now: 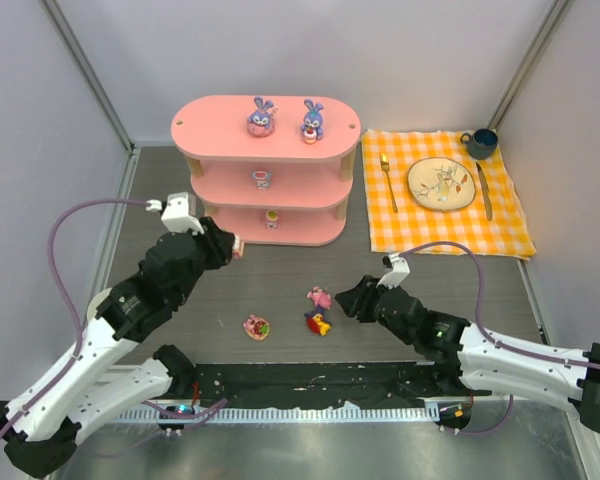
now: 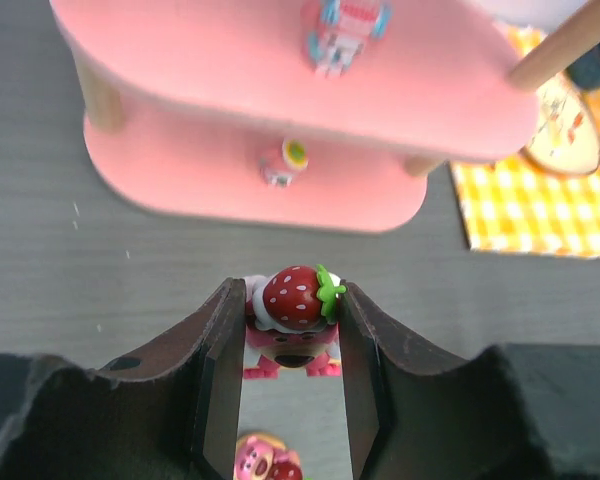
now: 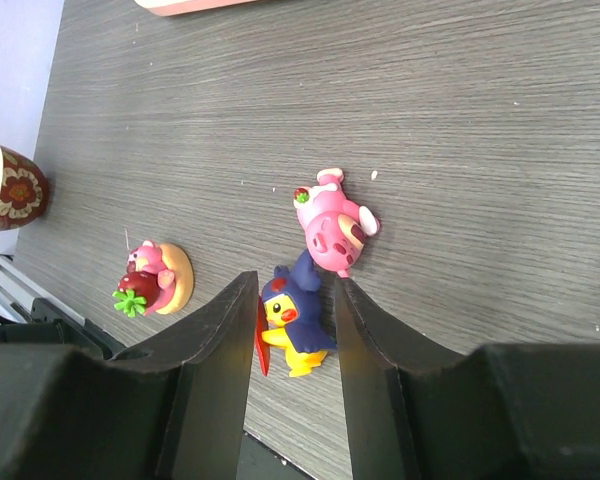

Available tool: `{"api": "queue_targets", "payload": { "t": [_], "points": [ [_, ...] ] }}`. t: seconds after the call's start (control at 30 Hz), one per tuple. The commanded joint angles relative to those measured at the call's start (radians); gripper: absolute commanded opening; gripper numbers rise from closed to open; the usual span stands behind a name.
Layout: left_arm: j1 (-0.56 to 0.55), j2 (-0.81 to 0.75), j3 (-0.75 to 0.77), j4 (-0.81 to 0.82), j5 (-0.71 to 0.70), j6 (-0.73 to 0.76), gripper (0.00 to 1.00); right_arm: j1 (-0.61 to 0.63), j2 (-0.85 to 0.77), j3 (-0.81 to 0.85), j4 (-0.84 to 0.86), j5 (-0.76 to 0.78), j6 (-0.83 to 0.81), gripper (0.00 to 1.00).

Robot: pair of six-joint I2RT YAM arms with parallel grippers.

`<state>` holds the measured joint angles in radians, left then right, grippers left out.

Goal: Place and organize the plastic toys onto the shelf

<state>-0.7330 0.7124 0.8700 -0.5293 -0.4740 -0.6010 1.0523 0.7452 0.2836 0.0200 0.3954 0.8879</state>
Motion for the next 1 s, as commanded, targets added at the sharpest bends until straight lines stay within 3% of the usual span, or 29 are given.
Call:
{"api": "queue_targets", "payload": {
  "t": [0.0,0.43,0.6,0.97],
  "points": [
    [-0.005,0.042,0.167,0.041,-0.063,0.144,0.0,-0.002,0.017,0.054,0.028,-0.006,-0.024,0.43],
    [-0.003,0.287,0.596,0.189,-0.141,0.53,0.0,-0.002,-0.065,0.046,-0.041,0.006,-0.009,0.43],
    [0.032,0.387,0.698,0.275,-0.106,0.645,0.0,-0.002,-0.112,0.026,-0.061,0.011,0.002,0.43],
    [0.368,0.578,0.9,0.223,0.221,0.483,0.0,-0.002,-0.199,0.022,-0.155,0.045,0.011,0.43]
  ]
}}
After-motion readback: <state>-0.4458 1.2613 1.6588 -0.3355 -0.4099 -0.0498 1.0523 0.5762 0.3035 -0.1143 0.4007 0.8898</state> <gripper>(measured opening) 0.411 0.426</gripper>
